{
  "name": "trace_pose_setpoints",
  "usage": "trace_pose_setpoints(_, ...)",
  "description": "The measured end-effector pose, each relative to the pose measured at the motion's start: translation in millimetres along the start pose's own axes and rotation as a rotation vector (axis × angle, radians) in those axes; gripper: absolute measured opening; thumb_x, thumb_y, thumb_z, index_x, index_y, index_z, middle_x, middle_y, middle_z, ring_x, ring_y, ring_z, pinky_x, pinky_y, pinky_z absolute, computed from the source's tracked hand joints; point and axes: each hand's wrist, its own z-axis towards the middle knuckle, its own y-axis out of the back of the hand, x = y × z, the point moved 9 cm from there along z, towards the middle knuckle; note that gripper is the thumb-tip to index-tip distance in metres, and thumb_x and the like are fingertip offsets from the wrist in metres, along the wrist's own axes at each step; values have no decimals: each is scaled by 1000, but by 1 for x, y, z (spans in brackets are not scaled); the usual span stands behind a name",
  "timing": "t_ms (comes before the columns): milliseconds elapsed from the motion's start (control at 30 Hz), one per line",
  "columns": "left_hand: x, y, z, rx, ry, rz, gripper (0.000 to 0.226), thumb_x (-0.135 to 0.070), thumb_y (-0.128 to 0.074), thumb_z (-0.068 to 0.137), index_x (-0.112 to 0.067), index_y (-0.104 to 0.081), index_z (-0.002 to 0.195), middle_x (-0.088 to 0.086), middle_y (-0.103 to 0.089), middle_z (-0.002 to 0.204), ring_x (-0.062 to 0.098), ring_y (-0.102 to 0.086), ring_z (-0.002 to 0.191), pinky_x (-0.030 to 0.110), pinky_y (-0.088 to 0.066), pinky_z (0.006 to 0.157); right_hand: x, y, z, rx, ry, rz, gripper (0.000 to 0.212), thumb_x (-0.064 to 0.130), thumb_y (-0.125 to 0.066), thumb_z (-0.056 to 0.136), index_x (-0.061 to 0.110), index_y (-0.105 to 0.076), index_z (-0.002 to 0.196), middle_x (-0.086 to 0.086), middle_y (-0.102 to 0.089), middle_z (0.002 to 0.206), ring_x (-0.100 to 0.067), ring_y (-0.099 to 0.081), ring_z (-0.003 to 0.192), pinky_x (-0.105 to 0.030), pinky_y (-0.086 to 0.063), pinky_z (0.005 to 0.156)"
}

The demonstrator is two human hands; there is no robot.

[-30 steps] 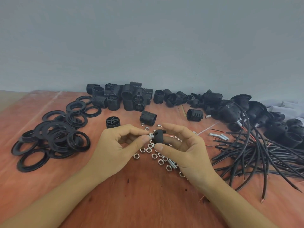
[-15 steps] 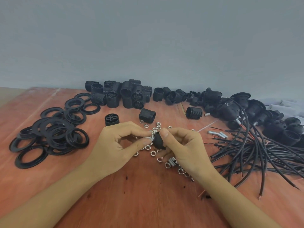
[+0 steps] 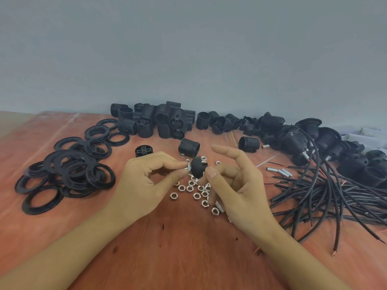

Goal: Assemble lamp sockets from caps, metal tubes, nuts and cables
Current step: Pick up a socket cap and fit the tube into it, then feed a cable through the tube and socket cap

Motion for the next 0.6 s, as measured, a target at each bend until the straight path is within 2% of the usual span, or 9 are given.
trace_pose_setpoints(100,-2,-3,0,61,-42,-11,12,-16,-72,80,-24,-74,89,-7,-73,84,12,-70,77,24,-56,70,1,5,2,-44,29,55,28,8,-63,91,20,-57,116,-6,-72,76,-8,-51,41,-17,-41,42)
trace_pose_setpoints(167,1,-9,-2,106,-28,-50,9,-19,-73,80,-24,-77,86,-5,-73,83,16,-70,76,25,-56,69,3,9,3,-79,35,72,28,16,-64,86,18,-58,114,-6,-74,77,-6,-51,42,-16,-41,43)
trace_pose_setpoints(300,5,-11,-2,109,32,-157,12,-26,-75,79,-22,-77,89,-4,-74,83,16,-70,75,22,-55,69,2,9,3,-32,40,-17,21,25,-65,89,20,-62,109,0,-77,92,-3,-58,51,-16,-44,47)
trace_pose_setpoints(367,6,-8,0,71,54,-216,10,-22,-78,78,-19,-77,88,-4,-74,82,14,-70,74,21,-56,68,-3,6,1,14,7,-98,29,27,-67,86,22,-62,115,1,-75,93,-9,-58,54,-29,-46,47)
trace_pose_setpoints(433,8,-4,2,31,74,-235,10,-16,-77,79,-15,-74,89,-5,-74,81,12,-71,72,20,-56,68,-5,0,-3,65,14,-140,48,24,-70,84,26,-53,129,1,-75,94,-22,-57,54,-45,-47,48)
trace_pose_setpoints(500,12,1,3,15,98,-228,10,-12,-73,77,-14,-73,88,-4,-74,79,13,-70,71,21,-56,68,4,-6,-8,103,109,-116,62,19,-72,85,29,-41,138,2,-75,102,-25,-58,52,-44,-45,46)
trace_pose_setpoints(600,12,-3,1,52,102,-199,10,-18,-76,77,-17,-75,87,0,-74,80,21,-70,72,30,-58,68,15,-8,-9,118,223,-130,58,18,-66,89,28,-40,140,6,-71,118,-17,-52,45,-42,-45,40)
